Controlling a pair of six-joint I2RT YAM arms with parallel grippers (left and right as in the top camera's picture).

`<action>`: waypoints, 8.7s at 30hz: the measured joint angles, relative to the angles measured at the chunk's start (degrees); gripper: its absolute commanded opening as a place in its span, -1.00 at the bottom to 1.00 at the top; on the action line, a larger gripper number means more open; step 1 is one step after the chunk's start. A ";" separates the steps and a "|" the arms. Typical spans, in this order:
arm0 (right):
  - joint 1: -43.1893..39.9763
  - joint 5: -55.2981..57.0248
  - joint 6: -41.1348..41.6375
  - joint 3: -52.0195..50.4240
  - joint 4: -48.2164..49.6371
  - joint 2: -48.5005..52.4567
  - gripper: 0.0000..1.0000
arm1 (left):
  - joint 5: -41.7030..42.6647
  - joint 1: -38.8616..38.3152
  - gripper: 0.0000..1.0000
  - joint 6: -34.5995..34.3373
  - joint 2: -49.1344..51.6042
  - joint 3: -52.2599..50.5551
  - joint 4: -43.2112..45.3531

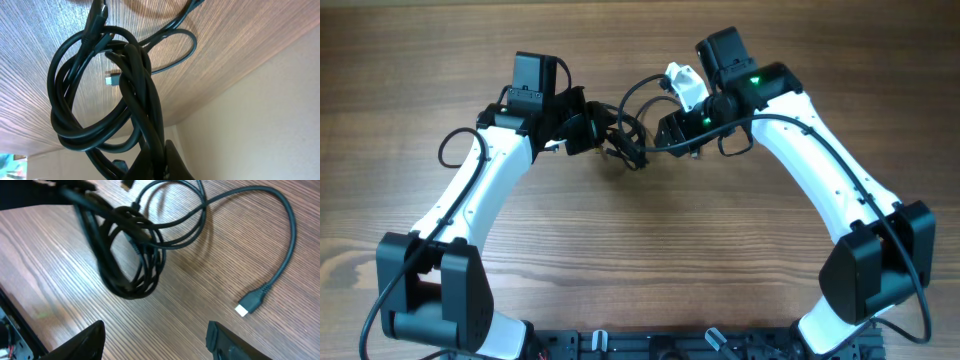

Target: Untangle cables

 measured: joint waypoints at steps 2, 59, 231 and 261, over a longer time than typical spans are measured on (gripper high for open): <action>1.14 -0.42 -0.79 0.00 1.16 0.00 0.48 | -0.28 0.00 -0.92 -0.61 0.00 0.00 -0.02; -12.11 0.02 17.05 0.24 2.97 2.16 0.38 | -34.42 -19.37 0.65 152.32 0.09 6.67 -12.41; -4.70 -5.97 3.82 6.73 4.07 -9.88 -0.30 | 55.54 2.45 -0.92 101.22 5.75 6.71 8.61; -3.52 -1.86 5.97 5.66 7.96 -4.26 -0.91 | 51.78 2.05 -0.92 100.06 6.08 6.64 14.78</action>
